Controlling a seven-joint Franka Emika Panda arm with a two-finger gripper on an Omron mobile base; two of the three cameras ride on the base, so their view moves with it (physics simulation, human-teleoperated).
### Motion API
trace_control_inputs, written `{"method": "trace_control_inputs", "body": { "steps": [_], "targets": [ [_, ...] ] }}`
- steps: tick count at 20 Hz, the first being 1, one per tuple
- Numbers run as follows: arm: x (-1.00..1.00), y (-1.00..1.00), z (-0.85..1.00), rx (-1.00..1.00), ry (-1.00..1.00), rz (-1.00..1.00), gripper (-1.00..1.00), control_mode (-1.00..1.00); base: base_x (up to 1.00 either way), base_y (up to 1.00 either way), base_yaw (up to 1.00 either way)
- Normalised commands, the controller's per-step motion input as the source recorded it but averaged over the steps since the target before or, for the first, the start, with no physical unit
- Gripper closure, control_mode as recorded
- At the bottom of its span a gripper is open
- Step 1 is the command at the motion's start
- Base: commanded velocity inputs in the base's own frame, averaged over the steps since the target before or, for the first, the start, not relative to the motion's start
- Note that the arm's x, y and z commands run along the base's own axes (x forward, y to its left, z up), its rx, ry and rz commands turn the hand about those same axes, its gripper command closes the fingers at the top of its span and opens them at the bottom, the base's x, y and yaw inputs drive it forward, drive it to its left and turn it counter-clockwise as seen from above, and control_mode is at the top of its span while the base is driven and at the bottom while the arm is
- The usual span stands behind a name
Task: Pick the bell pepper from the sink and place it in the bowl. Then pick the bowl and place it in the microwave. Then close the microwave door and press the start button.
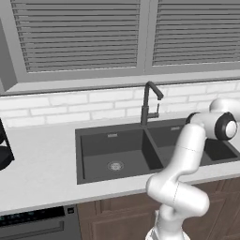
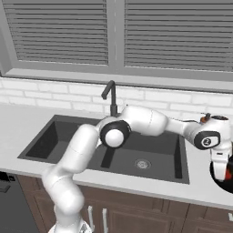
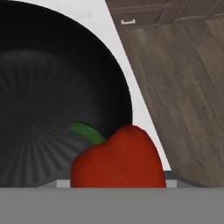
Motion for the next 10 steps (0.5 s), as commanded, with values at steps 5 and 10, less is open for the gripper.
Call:
{"method": "trace_control_inputs", "body": {
  "steps": [5, 10],
  "targets": [
    [0.00, 0.00, -0.25, 0.09, -0.15, 0.00, 1.00, -1.00, 0.00, 0.00, 0.00],
    [0.00, 0.11, -0.58, 0.01, -0.19, 0.00, -1.00, -1.00, 0.00, 0.00, 0.00]
  ]
}}
